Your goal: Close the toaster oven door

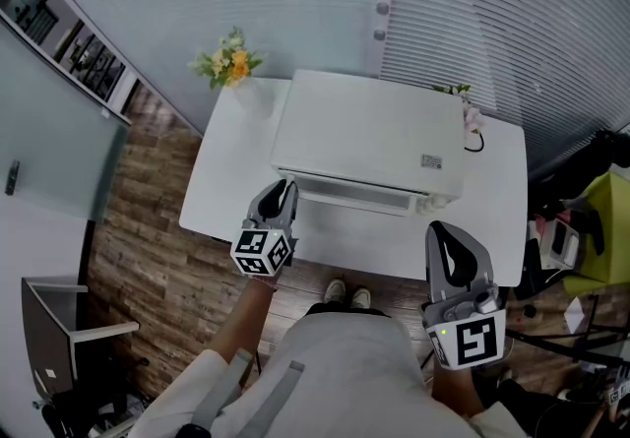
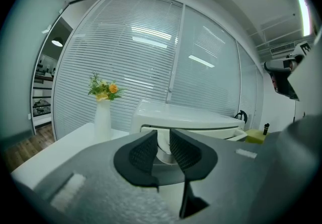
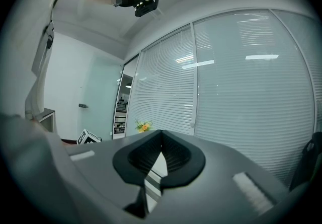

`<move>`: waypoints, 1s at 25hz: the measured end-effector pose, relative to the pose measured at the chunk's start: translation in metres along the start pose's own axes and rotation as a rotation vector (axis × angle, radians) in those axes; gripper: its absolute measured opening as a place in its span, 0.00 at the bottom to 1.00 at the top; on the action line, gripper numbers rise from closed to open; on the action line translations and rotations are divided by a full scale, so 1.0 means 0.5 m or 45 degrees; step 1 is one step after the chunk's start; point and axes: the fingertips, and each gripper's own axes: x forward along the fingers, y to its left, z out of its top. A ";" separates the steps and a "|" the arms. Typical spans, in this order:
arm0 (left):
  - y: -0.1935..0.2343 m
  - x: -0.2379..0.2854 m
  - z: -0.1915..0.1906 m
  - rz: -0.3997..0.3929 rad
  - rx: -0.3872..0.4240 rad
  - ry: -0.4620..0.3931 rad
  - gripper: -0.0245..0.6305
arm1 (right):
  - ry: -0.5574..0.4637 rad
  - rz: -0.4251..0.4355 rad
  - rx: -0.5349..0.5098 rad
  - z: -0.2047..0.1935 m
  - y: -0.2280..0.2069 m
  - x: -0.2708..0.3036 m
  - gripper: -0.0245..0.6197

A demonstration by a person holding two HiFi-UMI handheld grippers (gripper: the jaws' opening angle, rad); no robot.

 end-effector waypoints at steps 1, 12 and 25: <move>0.000 0.002 0.001 0.000 0.001 -0.001 0.17 | 0.000 0.000 0.000 0.000 0.000 0.000 0.04; 0.001 0.013 0.007 0.007 0.016 0.004 0.17 | 0.006 0.000 -0.002 -0.003 -0.003 0.005 0.04; -0.003 0.008 0.029 0.007 0.018 0.022 0.16 | 0.001 -0.021 -0.015 0.000 -0.012 -0.001 0.04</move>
